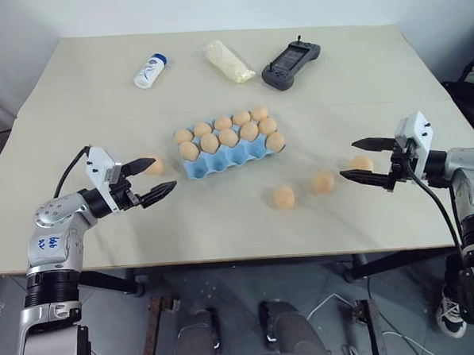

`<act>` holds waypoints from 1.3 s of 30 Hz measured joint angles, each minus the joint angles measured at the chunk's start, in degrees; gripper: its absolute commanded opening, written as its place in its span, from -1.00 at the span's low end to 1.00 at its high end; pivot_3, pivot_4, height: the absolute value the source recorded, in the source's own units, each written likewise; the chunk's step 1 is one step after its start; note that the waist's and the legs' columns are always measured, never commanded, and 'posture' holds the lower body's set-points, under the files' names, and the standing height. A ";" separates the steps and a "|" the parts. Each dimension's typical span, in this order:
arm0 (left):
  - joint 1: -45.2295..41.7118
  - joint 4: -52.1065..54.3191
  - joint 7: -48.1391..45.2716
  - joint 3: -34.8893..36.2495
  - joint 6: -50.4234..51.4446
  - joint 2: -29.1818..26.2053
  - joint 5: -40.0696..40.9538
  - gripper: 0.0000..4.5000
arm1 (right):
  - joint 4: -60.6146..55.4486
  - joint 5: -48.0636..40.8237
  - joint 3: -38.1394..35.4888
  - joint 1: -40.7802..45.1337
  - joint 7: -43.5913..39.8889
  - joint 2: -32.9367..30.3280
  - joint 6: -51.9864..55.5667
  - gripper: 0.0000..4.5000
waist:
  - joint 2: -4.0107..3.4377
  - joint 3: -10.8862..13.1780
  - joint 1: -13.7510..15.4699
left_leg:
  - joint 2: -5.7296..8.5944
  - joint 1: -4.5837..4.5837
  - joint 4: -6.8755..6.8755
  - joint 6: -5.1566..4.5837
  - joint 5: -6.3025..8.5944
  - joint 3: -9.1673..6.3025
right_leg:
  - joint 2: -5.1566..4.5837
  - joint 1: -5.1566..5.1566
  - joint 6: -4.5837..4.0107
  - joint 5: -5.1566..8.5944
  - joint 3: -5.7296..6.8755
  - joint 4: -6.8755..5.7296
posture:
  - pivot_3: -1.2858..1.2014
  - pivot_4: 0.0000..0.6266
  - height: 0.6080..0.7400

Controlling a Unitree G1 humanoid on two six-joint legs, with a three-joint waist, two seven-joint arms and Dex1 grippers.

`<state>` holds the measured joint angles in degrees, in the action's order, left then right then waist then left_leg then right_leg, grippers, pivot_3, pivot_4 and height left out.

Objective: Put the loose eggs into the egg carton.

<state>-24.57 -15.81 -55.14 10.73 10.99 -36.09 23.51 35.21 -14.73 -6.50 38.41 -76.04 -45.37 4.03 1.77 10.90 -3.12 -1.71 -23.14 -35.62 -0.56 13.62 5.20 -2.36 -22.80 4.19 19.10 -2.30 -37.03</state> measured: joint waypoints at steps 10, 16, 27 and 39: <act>-0.98 -0.63 1.28 0.02 -0.34 1.15 -0.01 0.99 | -1.18 -0.61 -0.08 -0.40 1.09 0.00 0.90 1.00 | 0.00 0.00 0.04 | 0.00 0.00 -0.07 -0.01 0.00 0.01 | 0.00 0.00 0.00 0.00 0.00 -0.06 | 0.03 -0.52 1.00; -1.90 -0.69 2.72 0.02 -1.22 1.15 -0.84 0.99 | -1.87 -1.15 -0.14 -0.40 2.08 0.45 1.42 1.00 | 0.00 0.00 -0.01 | 0.00 0.00 -0.12 -0.02 0.00 0.01 | 0.00 0.00 0.00 0.00 -0.01 -0.11 | 0.03 -0.52 1.00; -2.16 -0.63 0.94 -0.60 -1.22 1.96 -1.01 0.99 | -25.44 -7.92 -6.04 -14.23 10.19 0.26 13.82 1.00 | 0.00 0.00 0.96 | -0.01 -0.08 -0.18 -0.02 0.01 -0.10 | -0.03 0.01 0.00 0.00 0.06 -0.12 | 0.03 -0.52 1.00; -3.21 -3.29 -5.40 -0.18 -2.34 3.65 1.46 0.99 | -55.04 -18.05 -21.38 -42.19 20.12 -0.83 29.66 1.00 | 0.01 -0.01 1.25 | -0.01 0.02 -0.25 0.10 0.14 -0.14 | -0.12 0.23 -0.02 -0.04 0.14 0.02 | 0.03 -0.52 1.00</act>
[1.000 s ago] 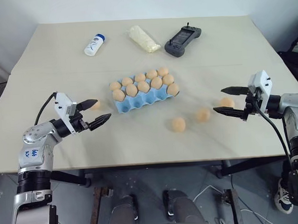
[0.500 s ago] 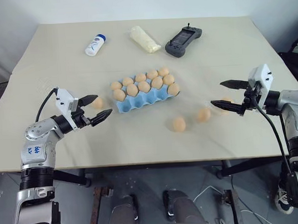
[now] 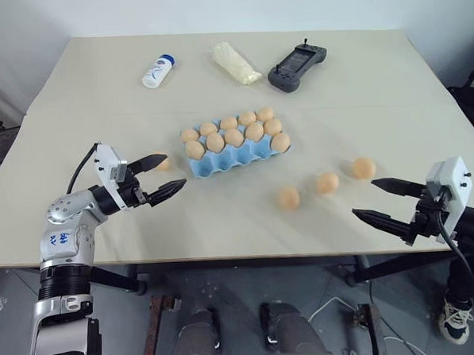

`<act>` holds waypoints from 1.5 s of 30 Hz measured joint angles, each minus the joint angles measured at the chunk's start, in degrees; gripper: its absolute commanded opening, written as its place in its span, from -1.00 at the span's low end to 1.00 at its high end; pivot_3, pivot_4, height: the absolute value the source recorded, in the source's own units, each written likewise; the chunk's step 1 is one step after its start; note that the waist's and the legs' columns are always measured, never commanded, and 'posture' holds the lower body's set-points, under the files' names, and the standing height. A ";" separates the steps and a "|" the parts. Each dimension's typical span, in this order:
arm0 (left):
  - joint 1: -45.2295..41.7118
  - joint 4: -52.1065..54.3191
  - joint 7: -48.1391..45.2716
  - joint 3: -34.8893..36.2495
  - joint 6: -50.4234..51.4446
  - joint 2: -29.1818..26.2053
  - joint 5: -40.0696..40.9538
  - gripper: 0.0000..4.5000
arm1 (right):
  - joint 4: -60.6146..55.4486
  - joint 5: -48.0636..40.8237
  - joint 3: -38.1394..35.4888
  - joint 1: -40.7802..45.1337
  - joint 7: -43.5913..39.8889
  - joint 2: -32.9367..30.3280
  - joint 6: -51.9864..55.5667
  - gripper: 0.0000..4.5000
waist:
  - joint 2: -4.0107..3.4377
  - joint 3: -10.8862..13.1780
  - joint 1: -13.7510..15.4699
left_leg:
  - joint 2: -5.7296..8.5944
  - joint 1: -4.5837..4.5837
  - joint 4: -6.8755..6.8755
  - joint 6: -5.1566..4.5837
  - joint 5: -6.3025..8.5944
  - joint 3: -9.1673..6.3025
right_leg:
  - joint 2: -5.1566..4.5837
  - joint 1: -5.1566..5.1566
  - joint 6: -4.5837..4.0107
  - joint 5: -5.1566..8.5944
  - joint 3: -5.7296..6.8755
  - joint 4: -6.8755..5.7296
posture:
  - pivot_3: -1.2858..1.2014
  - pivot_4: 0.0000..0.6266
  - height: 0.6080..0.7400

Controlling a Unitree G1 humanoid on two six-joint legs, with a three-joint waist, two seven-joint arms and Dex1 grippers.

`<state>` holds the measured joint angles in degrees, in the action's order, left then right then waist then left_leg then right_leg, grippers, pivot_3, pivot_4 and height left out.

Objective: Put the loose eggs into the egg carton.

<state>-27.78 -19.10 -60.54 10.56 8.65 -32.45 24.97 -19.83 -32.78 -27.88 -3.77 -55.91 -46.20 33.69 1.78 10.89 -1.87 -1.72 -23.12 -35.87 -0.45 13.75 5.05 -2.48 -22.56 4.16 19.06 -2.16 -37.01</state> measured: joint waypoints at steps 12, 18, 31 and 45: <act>-2.19 -1.59 -4.37 -0.10 -1.71 0.98 0.58 0.99 | 17.70 3.74 1.86 17.10 15.21 7.20 -4.48 1.00 | 0.00 0.00 0.04 | 0.00 -0.05 0.01 -0.25 -0.15 0.07 | -0.02 -0.07 0.02 -0.02 0.03 0.01 | 0.03 -0.52 1.00; -1.58 -0.91 -6.47 -0.25 -2.97 1.92 1.12 0.99 | 28.87 7.16 6.40 25.46 19.44 10.49 -6.21 1.00 | 0.00 0.00 0.08 | 0.01 -0.08 0.01 -0.27 -0.15 0.08 | -0.02 -0.09 0.02 -0.02 0.04 0.02 | 0.03 -0.52 1.00; 4.96 0.76 -4.43 -0.92 -3.55 0.00 -1.34 0.99 | 43.62 15.46 14.73 31.88 20.57 13.28 -14.10 1.00 | -0.01 0.00 -0.22 | -0.01 -0.08 0.00 -0.29 -0.14 0.11 | -0.02 -0.12 0.03 -0.02 0.03 -0.04 | 0.03 -0.52 1.00; 5.67 2.67 -2.07 -0.91 -3.40 -0.08 -1.57 1.00 | 46.80 17.25 15.24 33.67 21.73 13.32 -15.07 -0.26 | -0.01 0.00 -0.66 | -0.01 -0.08 0.08 -0.26 -0.13 0.11 | -0.03 -0.12 0.02 -0.02 0.03 0.02 | 0.03 -0.52 1.00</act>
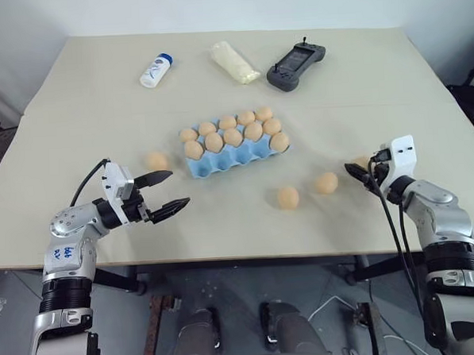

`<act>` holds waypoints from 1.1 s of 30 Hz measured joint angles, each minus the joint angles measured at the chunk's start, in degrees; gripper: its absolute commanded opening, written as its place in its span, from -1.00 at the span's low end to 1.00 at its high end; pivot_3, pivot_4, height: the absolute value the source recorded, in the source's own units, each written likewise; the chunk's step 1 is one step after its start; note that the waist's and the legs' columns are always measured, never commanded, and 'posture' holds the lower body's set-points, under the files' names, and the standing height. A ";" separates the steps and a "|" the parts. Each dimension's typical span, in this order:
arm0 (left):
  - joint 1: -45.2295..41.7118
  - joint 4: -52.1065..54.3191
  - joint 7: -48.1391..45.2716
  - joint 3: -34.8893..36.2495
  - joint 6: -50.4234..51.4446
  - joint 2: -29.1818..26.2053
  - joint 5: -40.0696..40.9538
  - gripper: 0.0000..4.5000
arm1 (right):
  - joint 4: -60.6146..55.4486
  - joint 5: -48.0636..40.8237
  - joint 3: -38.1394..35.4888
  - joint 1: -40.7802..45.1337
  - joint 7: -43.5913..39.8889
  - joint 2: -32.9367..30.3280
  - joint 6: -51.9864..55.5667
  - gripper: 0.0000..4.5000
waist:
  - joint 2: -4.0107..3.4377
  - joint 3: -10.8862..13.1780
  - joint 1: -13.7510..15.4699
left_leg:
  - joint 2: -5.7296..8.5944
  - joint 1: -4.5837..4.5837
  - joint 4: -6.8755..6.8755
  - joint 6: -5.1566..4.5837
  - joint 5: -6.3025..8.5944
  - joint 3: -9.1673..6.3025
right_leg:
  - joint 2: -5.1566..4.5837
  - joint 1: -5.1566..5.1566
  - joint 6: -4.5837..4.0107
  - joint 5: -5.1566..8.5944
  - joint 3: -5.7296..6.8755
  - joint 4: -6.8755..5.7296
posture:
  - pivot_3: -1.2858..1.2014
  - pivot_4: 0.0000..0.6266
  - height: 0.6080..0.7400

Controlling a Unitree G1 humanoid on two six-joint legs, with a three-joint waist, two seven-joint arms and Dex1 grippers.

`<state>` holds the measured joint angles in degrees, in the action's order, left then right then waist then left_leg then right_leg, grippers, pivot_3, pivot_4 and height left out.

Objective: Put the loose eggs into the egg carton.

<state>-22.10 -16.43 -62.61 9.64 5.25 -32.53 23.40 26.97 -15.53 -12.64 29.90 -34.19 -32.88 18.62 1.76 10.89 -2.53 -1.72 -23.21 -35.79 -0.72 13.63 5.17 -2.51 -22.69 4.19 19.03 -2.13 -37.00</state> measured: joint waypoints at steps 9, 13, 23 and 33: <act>0.05 0.00 0.93 0.08 -0.36 0.19 0.03 1.00 | -6.97 -0.53 1.31 12.82 0.24 2.08 2.63 -0.26 | -0.03 0.02 -1.04 | -0.04 0.02 0.12 0.03 -0.02 -0.01 | 0.03 -0.08 -0.02 0.01 0.02 -0.05 | 0.03 -0.52 1.00; 0.11 0.21 1.96 0.25 -0.37 0.41 0.04 1.00 | -7.25 -0.24 6.02 15.44 0.32 8.46 4.10 -0.26 | -0.03 0.02 -0.88 | -0.02 -0.05 0.15 0.03 -0.03 0.01 | 0.00 -0.12 -0.02 0.01 0.04 0.02 | 0.03 -0.52 1.00; 1.52 2.26 3.75 0.86 -0.38 0.64 0.07 1.00 | 0.83 3.01 14.76 22.22 -0.38 18.61 2.18 -0.26 | -0.03 0.02 -0.87 | -0.01 -0.10 0.18 0.04 -0.02 0.00 | -0.02 -0.17 -0.02 0.01 0.12 0.04 | 0.03 -0.52 1.00; 2.59 2.82 5.55 1.24 -0.46 0.84 0.09 1.00 | 11.67 7.90 17.39 24.82 -1.07 21.06 -4.85 0.33 | -0.03 0.02 -0.96 | -0.01 -0.10 0.28 0.05 -0.01 0.01 | -0.04 -0.19 -0.02 0.01 0.16 0.04 | 0.03 -0.52 1.00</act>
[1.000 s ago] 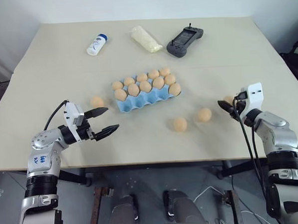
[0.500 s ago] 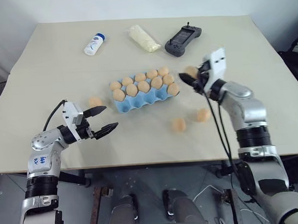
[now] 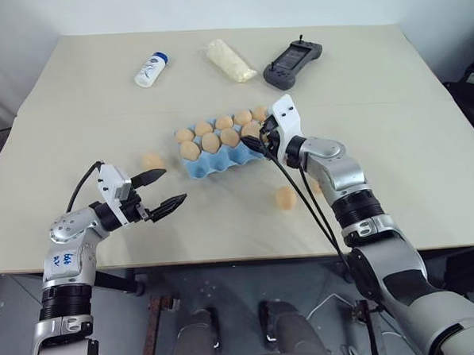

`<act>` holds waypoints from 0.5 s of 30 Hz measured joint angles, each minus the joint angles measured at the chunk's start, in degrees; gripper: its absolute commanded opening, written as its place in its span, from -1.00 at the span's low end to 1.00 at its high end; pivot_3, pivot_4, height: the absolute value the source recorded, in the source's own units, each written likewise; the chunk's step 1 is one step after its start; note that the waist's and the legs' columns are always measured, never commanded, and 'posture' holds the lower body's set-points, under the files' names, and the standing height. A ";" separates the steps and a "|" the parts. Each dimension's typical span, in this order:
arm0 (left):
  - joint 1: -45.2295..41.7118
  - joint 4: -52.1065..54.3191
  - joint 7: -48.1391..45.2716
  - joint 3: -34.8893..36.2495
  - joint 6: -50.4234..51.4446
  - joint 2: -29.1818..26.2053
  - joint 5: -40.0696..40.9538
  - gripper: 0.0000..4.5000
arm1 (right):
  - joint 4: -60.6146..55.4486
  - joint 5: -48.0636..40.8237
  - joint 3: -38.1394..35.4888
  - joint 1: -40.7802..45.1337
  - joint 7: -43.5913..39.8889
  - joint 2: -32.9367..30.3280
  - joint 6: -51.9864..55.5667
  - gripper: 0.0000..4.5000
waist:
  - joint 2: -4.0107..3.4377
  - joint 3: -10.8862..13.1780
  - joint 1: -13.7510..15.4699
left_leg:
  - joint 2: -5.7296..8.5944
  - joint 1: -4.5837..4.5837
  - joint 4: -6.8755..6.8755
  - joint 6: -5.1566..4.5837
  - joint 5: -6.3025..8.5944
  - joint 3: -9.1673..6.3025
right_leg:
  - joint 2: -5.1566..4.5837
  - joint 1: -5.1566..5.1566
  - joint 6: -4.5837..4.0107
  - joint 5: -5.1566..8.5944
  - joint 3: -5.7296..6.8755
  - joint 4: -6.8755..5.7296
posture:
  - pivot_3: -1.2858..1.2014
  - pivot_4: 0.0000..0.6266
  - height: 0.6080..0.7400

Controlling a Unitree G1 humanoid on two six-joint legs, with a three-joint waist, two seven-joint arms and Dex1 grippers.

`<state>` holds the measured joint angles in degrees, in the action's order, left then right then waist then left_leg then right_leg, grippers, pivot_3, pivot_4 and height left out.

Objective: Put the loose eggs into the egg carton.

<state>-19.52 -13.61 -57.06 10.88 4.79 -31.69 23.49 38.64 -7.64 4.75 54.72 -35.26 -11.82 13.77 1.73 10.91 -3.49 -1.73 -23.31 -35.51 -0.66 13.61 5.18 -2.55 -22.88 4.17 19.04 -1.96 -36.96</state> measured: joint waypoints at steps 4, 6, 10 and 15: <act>0.01 0.29 0.34 0.01 -0.17 0.08 0.03 1.00 | 0.72 0.83 -0.05 0.81 -0.18 0.03 -0.86 0.98 | 0.00 0.00 -0.25 | -0.01 0.00 0.05 0.02 0.00 0.01 | 0.00 -0.02 0.00 0.00 0.03 -0.01 | 0.03 -0.52 1.00; 0.03 0.53 0.58 0.03 -0.23 0.09 0.06 1.00 | 0.70 0.82 -0.13 0.81 -0.62 0.00 -0.89 0.99 | 0.00 0.00 -0.33 | -0.01 0.00 0.09 0.02 -0.01 0.01 | 0.00 -0.03 0.00 0.00 0.03 -0.03 | 0.03 -0.52 1.00; 0.20 1.20 0.70 0.05 -0.27 0.12 0.13 1.00 | -2.29 0.54 -0.23 0.62 -2.44 -0.78 0.15 0.99 | 0.00 0.00 -0.46 | -0.01 -0.01 0.14 0.02 -0.01 0.02 | 0.00 -0.04 0.00 0.00 0.05 -0.04 | 0.03 -0.52 1.00; 0.24 1.62 0.64 0.04 -0.39 0.26 0.46 1.00 | -11.72 -2.83 -0.84 -2.58 -8.10 -4.02 2.92 0.99 | 0.00 0.00 -0.24 | 0.00 -0.01 0.23 0.02 0.00 0.01 | 0.00 -0.04 0.00 0.00 0.09 0.00 | 0.03 -0.52 1.00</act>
<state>-19.27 -11.99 -56.41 10.92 4.41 -31.43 23.96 26.92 -10.47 3.91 52.14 -43.36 -15.84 16.69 1.73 10.91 -3.73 -1.73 -23.32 -35.28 -0.64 13.61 5.19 -2.55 -22.91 4.17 19.04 -1.87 -36.96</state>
